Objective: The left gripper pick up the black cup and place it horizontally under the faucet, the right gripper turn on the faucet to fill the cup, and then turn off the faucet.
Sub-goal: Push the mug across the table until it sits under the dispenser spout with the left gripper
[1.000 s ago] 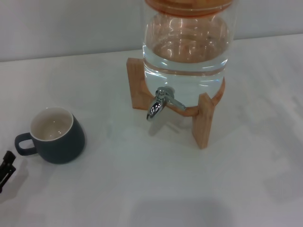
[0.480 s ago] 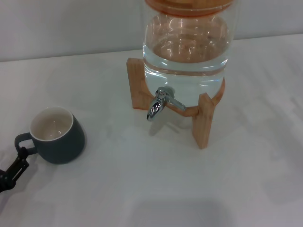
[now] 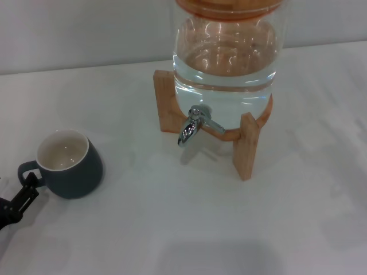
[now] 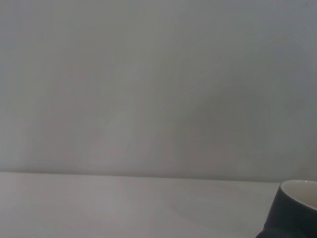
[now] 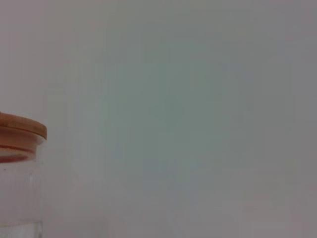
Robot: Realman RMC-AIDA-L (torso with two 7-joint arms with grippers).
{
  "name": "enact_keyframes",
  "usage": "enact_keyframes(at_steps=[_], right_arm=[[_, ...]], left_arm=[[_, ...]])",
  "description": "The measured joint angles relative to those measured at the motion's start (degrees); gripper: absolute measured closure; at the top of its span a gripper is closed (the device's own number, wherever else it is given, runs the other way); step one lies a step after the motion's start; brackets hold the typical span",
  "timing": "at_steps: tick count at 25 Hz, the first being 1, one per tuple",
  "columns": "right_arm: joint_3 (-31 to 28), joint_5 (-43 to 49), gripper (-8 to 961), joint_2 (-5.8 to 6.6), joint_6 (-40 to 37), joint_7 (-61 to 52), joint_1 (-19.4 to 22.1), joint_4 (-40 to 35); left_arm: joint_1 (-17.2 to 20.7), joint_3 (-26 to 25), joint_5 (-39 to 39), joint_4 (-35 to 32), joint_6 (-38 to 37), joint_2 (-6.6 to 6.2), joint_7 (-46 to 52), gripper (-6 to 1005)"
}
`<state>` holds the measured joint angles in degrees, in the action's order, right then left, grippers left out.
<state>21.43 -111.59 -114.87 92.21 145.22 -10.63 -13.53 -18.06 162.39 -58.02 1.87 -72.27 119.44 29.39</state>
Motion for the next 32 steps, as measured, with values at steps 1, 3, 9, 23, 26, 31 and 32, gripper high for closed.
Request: enact_keyframes(at_steps=[1,3,9,23,26,31,32], right_arm=[[0.0,0.0,158,0.0,0.0,0.0,0.0,0.0],[0.0,0.0,158,0.0,0.0,0.1,0.0,0.0],[0.0,0.1,158,0.0,-0.2,0.1,-0.1,0.1],[0.4,0.4,158,0.0,-0.9,0.2,-0.4,0.1],[0.5,0.4,158,0.0,-1.2,0.3,-0.4,0.1],[0.6,0.4,158,0.0,-1.2,0.3,-0.6,0.1],[0.6,0.4,158,0.0,-1.3,0.3,-0.7,0.1]], left_arm=[[-0.1,0.0,0.0,0.0,0.3,0.0,0.0,117],[-0.4,0.0,0.0,-0.1,1.0,0.0,0.1,118],[-0.8,-0.1,-0.1,-0.9,2.1,-0.09,-0.1,123],[-1.2,0.1,-0.1,-1.6,2.1,-0.18,0.5,604],[-1.3,0.1,-0.1,-1.6,2.1,-0.18,0.3,638],[-1.5,-0.1,-0.1,-1.6,2.1,-0.19,0.3,696],[-1.6,-0.1,-0.1,-1.5,2.1,-0.18,0.3,719]])
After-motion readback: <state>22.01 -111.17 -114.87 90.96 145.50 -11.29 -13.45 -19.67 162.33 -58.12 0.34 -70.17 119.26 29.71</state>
